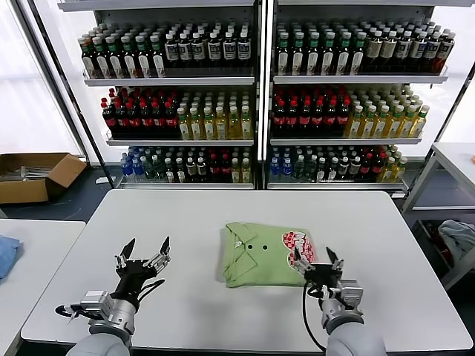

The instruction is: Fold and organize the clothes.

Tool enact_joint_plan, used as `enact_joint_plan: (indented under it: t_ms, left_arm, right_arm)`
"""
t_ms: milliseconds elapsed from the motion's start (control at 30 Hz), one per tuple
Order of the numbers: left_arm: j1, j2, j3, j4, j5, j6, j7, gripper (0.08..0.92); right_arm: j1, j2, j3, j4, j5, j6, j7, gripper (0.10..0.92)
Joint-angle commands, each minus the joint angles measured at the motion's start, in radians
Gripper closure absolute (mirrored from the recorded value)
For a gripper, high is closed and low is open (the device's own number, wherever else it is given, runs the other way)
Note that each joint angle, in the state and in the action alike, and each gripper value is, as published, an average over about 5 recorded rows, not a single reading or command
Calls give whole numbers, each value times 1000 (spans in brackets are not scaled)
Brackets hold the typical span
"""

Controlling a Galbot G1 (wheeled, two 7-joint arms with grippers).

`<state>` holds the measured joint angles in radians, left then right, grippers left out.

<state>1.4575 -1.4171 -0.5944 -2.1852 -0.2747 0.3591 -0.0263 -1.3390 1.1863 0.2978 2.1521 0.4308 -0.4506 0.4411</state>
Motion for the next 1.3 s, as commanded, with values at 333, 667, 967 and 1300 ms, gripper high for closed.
enact_joint_plan:
  t_ms: [333, 667, 967, 1300]
  left_arm:
    - [-32, 16, -2, 29, 57, -78, 9, 177]
    - [-22, 42, -3, 21, 36, -62, 13, 177]
    - [-15, 23, -8, 16, 37, -63, 15, 177]
    - [-19, 9, -16, 6, 55, -56, 31, 177]
  right_arm:
    - [-63, -42, 190, 36, -216, 44, -39, 203]
    - [-60, -27, 175, 52, -235, 30, -36, 203]
    - [-49, -18, 151, 43, -246, 25, -31, 203]
    - [-30, -25, 142, 28, -239, 20, -33, 203]
